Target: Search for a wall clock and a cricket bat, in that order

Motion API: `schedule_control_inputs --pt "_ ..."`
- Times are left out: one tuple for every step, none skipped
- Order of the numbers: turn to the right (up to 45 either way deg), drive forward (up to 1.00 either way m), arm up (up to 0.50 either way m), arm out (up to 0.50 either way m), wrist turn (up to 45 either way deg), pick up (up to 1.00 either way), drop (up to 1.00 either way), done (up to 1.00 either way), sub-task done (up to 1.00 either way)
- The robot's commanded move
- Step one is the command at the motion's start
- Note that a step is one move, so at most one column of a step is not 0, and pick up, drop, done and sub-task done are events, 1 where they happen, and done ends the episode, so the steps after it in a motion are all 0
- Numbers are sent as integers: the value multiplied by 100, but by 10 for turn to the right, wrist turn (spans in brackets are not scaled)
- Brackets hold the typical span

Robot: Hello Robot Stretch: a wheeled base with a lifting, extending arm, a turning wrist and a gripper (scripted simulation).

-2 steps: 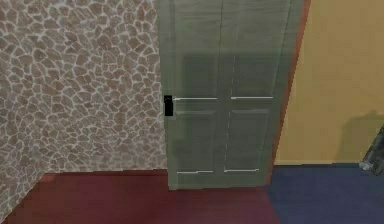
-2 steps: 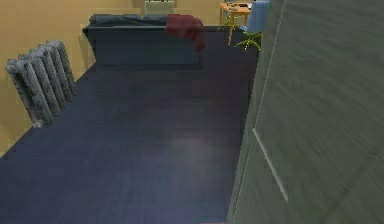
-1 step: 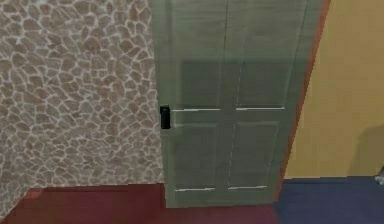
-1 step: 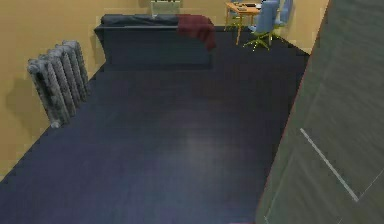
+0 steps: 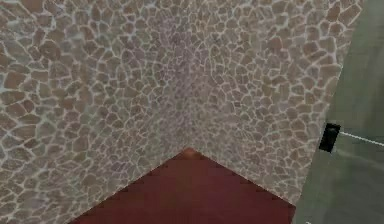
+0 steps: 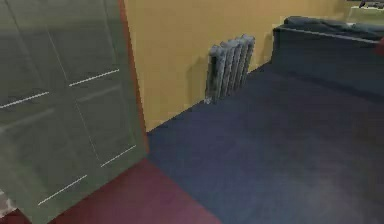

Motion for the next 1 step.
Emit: schedule_control_inputs --pt "-270 0 0 0 0 0 0 0 0"
